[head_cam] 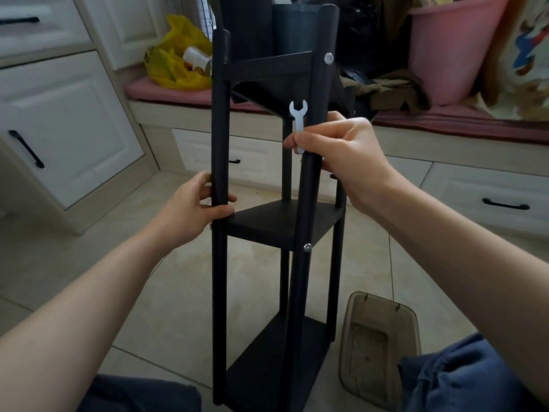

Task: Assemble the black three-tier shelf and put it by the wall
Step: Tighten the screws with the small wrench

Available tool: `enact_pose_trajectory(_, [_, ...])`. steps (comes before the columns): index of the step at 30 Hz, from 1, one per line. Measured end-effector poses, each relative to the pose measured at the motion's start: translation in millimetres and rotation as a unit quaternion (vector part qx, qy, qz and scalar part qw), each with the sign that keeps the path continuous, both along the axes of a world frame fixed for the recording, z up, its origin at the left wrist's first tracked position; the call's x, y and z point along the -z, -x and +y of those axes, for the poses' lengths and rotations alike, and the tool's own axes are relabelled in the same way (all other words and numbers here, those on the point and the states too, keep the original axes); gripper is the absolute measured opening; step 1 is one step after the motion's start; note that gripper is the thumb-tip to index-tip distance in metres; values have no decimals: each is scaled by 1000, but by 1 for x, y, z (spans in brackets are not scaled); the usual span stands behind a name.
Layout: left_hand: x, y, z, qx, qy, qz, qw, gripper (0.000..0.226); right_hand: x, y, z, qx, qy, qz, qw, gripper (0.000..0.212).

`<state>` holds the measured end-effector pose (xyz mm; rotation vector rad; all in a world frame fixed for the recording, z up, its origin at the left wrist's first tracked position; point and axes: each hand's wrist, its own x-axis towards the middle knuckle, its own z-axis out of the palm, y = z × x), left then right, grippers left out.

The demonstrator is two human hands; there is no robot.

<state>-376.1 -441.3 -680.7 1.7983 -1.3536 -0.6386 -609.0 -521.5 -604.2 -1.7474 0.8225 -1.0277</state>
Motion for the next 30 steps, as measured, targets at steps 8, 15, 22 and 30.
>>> enact_pose_trajectory(8, [3,0,0,-29,5,-39,999,50,5,-4,0,-15,49,26,998,11])
enact_pose_trajectory(15, [-15,26,12,-111,154,-134,973,74,4,-12,-1,-12,35,10,999,14])
enact_pose_trajectory(22, [-2,71,23,142,0,-99,985,63,6,-16,0,15,49,25,998,12])
enact_pose_trajectory(30, [-1,75,14,169,-10,11,985,27,10,-18,5,-1,87,38,995,12])
